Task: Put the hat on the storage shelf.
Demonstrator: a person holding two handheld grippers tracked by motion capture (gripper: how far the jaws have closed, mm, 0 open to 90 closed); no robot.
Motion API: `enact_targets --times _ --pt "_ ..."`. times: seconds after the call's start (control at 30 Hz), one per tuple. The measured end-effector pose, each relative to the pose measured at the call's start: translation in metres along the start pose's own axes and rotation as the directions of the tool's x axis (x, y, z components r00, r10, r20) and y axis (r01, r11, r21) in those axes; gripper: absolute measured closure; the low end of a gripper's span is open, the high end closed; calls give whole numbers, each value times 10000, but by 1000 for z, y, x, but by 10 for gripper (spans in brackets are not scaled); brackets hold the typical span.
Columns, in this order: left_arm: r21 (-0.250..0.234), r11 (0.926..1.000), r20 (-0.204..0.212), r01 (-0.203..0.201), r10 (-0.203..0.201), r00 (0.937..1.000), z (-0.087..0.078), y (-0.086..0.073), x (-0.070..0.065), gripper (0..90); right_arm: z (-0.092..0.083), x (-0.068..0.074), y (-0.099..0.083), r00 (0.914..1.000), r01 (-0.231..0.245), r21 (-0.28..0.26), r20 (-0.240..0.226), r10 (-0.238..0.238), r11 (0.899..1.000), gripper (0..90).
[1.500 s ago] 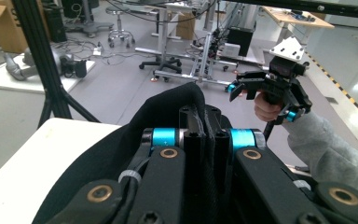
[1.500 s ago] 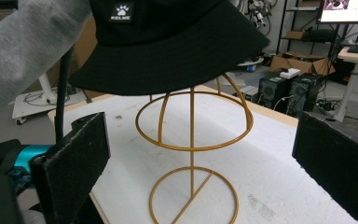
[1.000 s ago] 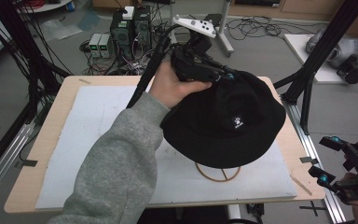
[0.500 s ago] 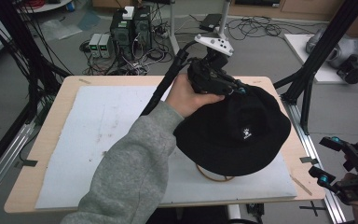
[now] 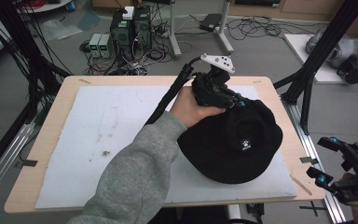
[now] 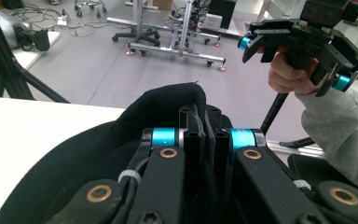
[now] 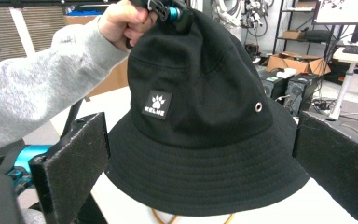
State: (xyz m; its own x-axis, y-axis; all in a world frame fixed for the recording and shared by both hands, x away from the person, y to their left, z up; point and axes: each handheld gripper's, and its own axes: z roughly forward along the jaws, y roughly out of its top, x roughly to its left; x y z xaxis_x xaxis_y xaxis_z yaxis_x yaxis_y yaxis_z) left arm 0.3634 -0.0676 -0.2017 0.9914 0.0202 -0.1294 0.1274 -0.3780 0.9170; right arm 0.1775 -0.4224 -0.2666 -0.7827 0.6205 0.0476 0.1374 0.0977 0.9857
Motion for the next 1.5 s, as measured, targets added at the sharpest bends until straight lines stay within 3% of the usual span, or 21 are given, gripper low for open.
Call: enact_targets --times 0.17,0.33,0.43,0.47,0.63,0.7,0.77,0.83,1.23,1.5 --pt "-155 9997 53 178 -177 9998 2 -3 2 862 1 0 -1 10000 -38 35 -49 38 10000 31" --pt "-220 9996 15 169 -169 9999 1 -3 2 746 2 0 0 10000 -16 19 -47 16 10000 31" --pt "-277 9995 -44 119 -120 9999 -1 -2 1 596 2 1 0 10000 -38 73 -68 38 10000 31" --pt "-467 9989 68 30 -27 10000 -3 -1 -1 564 3 1 0 10000 -31 75 -63 31 10000 31" --pt "-533 9986 285 -66 82 9996 -9 -1 -2 417 4 1 0 10000 1 167 -90 0 9999 31" --pt "-521 9986 222 -132 144 9997 -10 -1 -2 309 5 1 0 9999 -9 90 -106 10 10000 31" --pt "-581 9982 -200 -148 136 9997 -13 -1 -5 153 6 1 0 9999 -37 199 -104 39 9998 31" --pt "-663 9977 -406 -137 110 9991 -17 -1 -6 63 7 1 -1 9999 -77 101 -128 79 9999 31" --pt "-851 9964 -638 -43 -11 9980 -31 -6 -8 56 8 0 -1 9999 -2 178 -132 4 9998 31" --pt "-904 9959 -1106 90 -190 9937 -58 -25 -12 57 10 -2 -1 9999 -69 140 -113 70 9999 31"
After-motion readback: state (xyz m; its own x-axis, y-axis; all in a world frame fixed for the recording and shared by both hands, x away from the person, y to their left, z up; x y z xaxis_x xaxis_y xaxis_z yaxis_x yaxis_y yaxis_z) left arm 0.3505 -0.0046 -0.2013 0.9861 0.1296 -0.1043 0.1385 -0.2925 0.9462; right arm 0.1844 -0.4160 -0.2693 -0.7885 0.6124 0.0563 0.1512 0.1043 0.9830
